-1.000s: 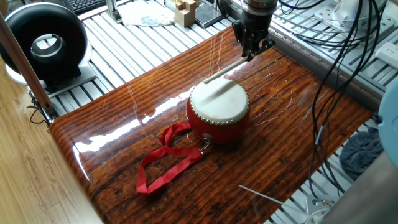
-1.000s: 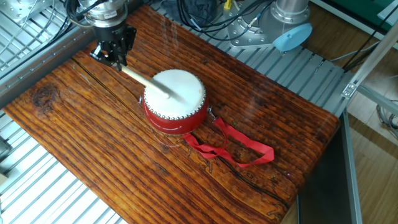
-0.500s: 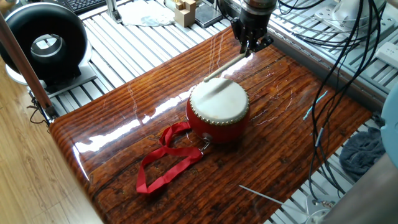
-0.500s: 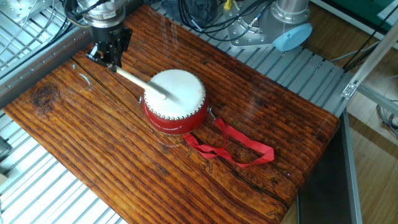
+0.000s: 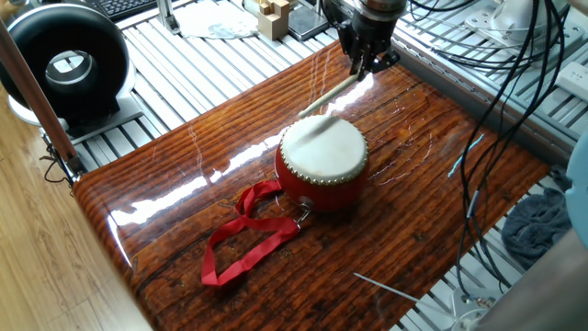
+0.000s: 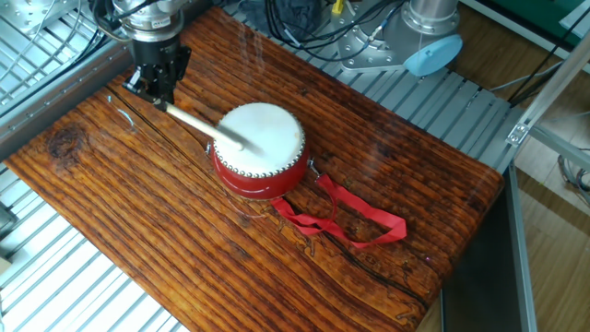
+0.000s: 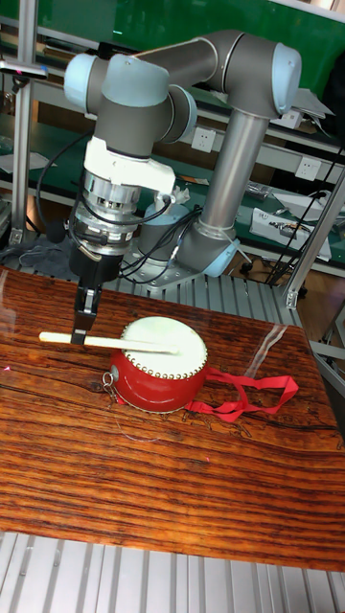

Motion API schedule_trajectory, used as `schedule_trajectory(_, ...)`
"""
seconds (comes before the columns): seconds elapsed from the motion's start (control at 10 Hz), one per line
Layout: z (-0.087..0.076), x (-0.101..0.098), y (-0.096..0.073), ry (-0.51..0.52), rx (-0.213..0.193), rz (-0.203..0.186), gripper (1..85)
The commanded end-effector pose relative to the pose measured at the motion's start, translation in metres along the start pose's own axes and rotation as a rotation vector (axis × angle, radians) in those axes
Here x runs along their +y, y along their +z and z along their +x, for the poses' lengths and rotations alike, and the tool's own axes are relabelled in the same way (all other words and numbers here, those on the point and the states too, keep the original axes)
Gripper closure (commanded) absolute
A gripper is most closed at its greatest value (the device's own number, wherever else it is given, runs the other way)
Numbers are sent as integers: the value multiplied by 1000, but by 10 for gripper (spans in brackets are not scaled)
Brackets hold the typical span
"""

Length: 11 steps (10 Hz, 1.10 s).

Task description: Play the drum

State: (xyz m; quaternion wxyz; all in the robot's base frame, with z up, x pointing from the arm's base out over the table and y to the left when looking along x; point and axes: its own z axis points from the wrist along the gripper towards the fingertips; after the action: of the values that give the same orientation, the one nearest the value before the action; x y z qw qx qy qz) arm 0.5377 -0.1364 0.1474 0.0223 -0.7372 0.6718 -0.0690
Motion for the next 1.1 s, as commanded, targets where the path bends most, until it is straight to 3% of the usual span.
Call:
schedule_trajectory(0.0, 5, 7, -13, 0, -6, -4, 847)
schedule_trajectory(0.3, 12, 22, -24, -8, -2, -16, 847)
schedule_trajectory(0.6, 18, 32, -22, -1, -1, -19, 847)
schedule_trajectory(0.7, 23, 32, -21, -6, 19, -15, 847)
schedule_trajectory(0.8, 33, 29, -20, -28, 64, -6, 847)
schedule_trajectory(0.9, 55, 31, -21, -18, 164, -17, 847)
schedule_trajectory(1.0, 94, 21, -30, -18, 336, 20, 847)
